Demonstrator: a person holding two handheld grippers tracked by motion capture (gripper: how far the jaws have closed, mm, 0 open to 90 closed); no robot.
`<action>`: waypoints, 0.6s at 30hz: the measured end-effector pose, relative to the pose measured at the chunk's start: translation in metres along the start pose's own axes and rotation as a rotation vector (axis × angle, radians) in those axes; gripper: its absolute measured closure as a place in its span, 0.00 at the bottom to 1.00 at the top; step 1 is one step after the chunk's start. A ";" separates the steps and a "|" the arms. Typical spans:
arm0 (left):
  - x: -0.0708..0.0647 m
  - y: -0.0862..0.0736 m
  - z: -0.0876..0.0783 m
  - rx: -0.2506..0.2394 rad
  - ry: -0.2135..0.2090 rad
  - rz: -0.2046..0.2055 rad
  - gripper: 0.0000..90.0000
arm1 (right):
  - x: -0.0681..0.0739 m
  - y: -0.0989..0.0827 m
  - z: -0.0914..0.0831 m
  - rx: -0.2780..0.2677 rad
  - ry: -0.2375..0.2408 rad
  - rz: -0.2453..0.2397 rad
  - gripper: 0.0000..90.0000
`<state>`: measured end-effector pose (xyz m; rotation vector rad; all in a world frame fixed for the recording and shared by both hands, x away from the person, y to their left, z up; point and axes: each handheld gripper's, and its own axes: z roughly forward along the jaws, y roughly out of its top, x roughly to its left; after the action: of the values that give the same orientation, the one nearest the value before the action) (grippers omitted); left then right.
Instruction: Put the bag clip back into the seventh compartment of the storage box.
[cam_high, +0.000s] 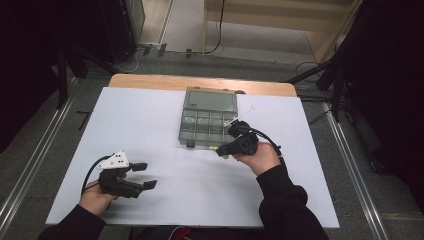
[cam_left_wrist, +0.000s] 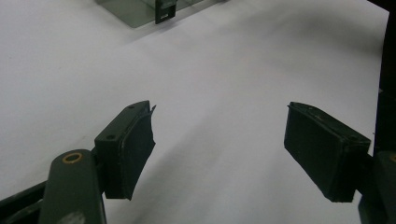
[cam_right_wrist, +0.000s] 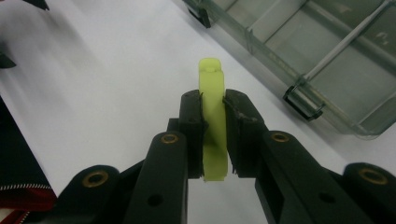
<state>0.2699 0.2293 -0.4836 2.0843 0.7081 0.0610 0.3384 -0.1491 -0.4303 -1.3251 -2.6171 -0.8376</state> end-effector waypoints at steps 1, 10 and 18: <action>0.000 0.000 0.000 0.001 0.000 0.000 0.26 | 0.000 0.002 -0.001 0.003 -0.004 0.004 0.87; 0.000 0.000 0.000 -0.003 -0.003 0.000 0.26 | -0.003 0.016 -0.004 -0.008 -0.023 0.006 0.87; 0.000 0.000 0.000 0.000 -0.006 0.003 0.26 | -0.009 0.024 0.004 -0.005 -0.056 0.020 0.87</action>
<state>0.2697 0.2294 -0.4835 2.0848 0.7020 0.0564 0.3628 -0.1424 -0.4264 -1.3934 -2.6408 -0.8169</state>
